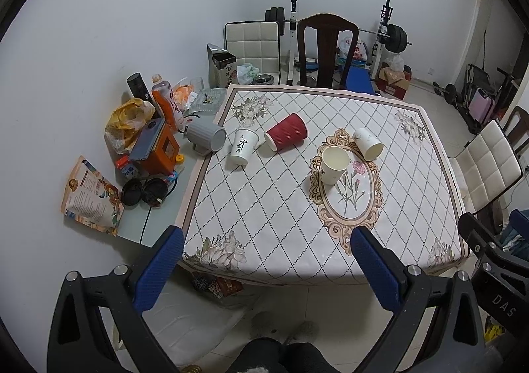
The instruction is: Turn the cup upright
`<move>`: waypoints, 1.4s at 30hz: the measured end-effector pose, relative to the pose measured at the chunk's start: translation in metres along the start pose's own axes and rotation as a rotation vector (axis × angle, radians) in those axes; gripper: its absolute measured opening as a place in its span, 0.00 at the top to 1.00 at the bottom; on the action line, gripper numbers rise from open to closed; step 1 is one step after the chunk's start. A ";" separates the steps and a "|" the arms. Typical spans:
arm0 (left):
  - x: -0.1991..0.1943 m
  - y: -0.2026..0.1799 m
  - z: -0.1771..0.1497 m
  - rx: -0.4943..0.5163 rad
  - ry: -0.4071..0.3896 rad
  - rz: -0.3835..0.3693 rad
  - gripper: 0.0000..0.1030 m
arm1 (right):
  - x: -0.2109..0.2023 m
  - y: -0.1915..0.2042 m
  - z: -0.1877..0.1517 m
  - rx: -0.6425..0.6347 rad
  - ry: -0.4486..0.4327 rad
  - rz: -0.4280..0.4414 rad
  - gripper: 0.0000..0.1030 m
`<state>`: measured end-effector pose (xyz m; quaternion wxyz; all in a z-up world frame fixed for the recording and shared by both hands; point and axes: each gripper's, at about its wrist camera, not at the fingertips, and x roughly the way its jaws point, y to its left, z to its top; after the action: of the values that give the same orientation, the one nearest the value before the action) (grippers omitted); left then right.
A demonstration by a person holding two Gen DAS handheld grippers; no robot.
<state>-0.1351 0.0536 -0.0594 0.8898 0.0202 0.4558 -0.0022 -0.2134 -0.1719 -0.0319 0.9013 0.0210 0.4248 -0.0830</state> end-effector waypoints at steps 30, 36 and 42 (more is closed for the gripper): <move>0.001 0.006 0.008 0.022 -0.012 -0.002 0.00 | -0.002 -0.001 0.005 -0.005 -0.004 -0.010 0.00; 0.001 0.005 0.008 0.023 -0.012 -0.002 0.00 | -0.003 -0.001 0.006 -0.006 -0.005 -0.009 0.00; 0.003 0.005 0.009 0.024 -0.011 -0.002 0.00 | -0.002 -0.003 0.008 -0.002 -0.002 -0.010 0.00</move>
<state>-0.1259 0.0579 -0.0558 0.8920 0.0304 0.4510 -0.0087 -0.2087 -0.1760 -0.0250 0.9012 0.0178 0.4242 -0.0871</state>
